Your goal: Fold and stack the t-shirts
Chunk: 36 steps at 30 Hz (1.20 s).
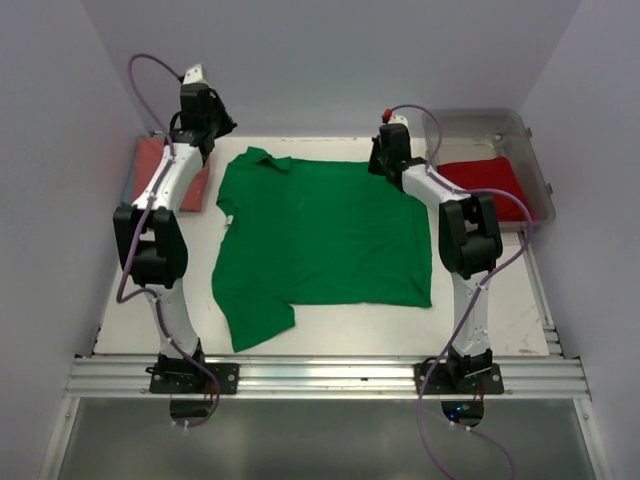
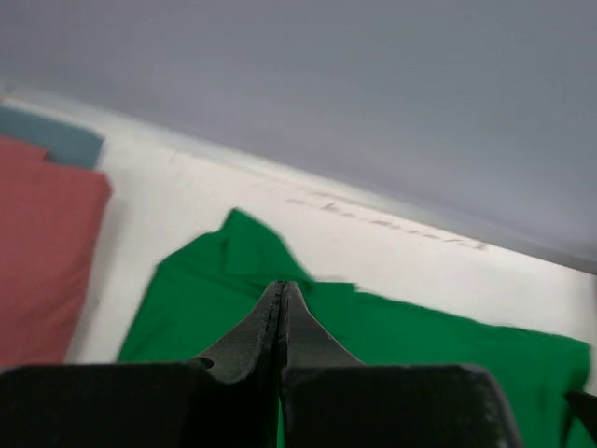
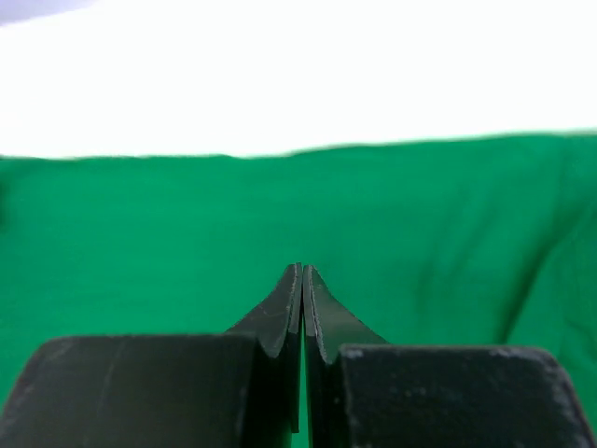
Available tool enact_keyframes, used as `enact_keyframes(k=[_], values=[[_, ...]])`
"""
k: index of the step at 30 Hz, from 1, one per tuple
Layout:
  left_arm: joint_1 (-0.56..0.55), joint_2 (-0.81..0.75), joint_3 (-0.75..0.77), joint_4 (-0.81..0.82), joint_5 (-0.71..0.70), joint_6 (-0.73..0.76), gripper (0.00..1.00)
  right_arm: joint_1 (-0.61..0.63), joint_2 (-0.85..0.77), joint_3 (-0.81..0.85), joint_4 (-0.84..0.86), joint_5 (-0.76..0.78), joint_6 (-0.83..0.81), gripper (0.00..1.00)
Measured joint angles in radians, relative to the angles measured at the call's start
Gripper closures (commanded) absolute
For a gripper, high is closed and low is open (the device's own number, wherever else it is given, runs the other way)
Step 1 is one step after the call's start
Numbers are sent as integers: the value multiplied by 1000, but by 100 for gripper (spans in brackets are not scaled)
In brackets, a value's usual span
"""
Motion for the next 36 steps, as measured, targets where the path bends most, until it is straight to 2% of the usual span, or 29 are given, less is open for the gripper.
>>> enact_keyframes(k=[4,8,11,13,17,20,24,29,36], values=[[-109,-228,-148,98,9,9,100,65,-124,-52,61,32,-26,100],[-176,-420,-435,154,24,-10,100,114,-245,-102,14,78,-34,100],[-188,-515,-693,148,15,-29,100,158,-367,-226,-39,145,-19,100],[-194,-563,-850,108,-10,-36,100,190,-476,-373,-90,209,8,100],[-221,-649,-1019,58,-58,-39,100,230,-613,-552,-216,298,76,100],[-249,-661,-1033,95,-60,-39,100,227,-626,-581,-289,351,116,100],[-259,-552,-1003,196,-63,-39,100,221,-589,-566,-351,409,144,100],[-259,-367,-953,278,-85,-32,100,217,-433,-419,-400,459,146,100],[-258,-215,-806,311,-125,-11,100,179,-227,-197,-443,470,145,100]])
